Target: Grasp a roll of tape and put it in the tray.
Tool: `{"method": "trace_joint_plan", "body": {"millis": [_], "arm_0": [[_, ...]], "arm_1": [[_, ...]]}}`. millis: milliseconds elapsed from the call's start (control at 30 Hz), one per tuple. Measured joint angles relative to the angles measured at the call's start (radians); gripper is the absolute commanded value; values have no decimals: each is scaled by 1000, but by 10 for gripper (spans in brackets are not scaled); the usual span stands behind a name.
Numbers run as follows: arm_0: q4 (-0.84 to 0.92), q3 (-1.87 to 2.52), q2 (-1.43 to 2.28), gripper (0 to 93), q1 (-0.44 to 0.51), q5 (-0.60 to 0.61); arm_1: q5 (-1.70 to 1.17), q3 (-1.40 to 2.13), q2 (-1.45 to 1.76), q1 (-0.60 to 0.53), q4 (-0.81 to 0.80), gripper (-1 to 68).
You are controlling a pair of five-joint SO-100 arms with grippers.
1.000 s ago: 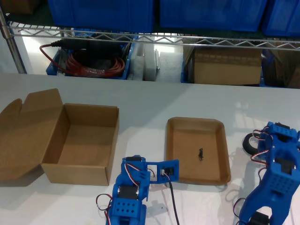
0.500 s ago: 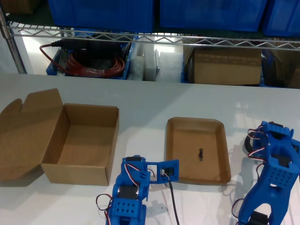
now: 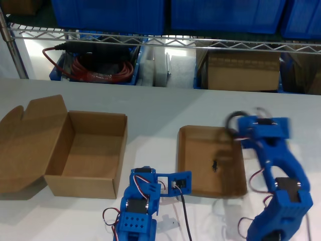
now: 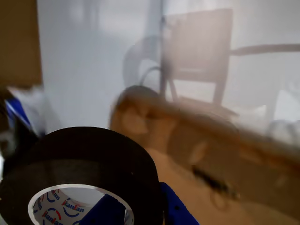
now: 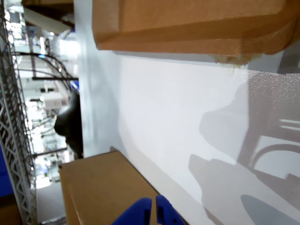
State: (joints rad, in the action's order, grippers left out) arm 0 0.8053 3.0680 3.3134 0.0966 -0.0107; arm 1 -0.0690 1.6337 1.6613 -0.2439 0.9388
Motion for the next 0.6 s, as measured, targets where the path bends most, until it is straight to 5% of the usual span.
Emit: {"method": "trace_joint_plan", "body": {"millis": [167, 533, 600], "arm_0": [[0, 0, 0, 2, 0, 0], [0, 0, 0, 2, 0, 0], [0, 0, 0, 2, 0, 0]], "arm_1": [[-2, 55, -2, -173, 110, 0], [-32, 86, -60, -204, 153, 7], [-37, 86, -60, -204, 153, 116]]}}
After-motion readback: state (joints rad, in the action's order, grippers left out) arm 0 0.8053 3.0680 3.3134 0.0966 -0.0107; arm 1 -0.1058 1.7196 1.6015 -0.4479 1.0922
